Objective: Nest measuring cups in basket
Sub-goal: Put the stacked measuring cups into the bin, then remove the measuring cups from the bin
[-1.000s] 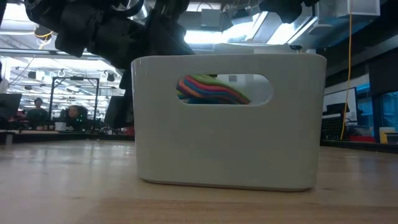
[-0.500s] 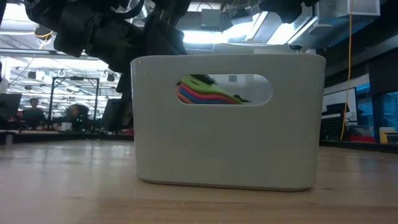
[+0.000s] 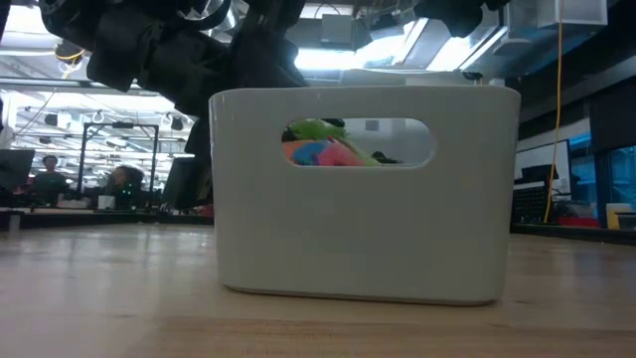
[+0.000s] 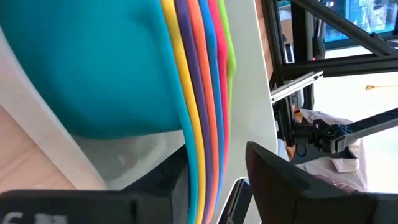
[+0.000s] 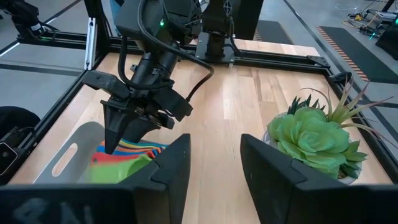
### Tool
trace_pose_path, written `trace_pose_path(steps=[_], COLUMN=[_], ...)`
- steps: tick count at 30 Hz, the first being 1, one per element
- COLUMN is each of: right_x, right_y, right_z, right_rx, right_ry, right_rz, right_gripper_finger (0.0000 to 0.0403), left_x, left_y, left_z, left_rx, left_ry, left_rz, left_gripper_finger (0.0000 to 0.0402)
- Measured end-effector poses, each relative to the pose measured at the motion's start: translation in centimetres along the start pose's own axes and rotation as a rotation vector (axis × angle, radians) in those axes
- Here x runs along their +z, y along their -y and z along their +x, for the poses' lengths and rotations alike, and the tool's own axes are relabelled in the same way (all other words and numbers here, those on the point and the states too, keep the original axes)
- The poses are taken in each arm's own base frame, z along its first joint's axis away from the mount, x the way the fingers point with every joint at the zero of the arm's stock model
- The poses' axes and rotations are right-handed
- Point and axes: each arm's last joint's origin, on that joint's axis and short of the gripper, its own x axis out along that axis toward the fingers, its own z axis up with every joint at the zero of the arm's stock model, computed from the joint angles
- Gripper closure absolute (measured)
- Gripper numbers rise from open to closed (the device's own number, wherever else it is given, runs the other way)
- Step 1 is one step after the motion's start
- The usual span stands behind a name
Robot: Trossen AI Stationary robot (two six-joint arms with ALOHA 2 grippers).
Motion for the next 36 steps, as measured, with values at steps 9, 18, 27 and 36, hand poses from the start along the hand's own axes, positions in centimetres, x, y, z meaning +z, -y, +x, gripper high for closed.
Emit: trace_pose_path(steps=[9, 18, 27, 36], right_x=[0.0, 0.0, 0.0, 0.0], right_y=[0.0, 0.0, 0.0, -0.01], right_z=[0.0, 0.0, 0.01, 0.01], right_rx=[0.0, 0.0, 0.0, 0.0], right_ry=[0.0, 0.0, 0.0, 0.0], right_rz=[0.0, 0.0, 0.0, 0.0], right_gripper_finger=[0.0257, 0.0257, 0.0257, 0.0257], left_x=[0.05, 0.13, -0.07, -0.09], left_y=[-0.1, -0.27, -0.23, -0.22], left_z=[0.0, 0.0, 0.0, 0.0], left_rx=[0.011, 0.028, 0.023, 0.022], left_ry=[0.006, 0.013, -0.014, -0.017], left_rz=[0.006, 0.006, 0.006, 0.005], left_gripper_finger=[0.0236, 0.0238, 0.0239, 0.0239])
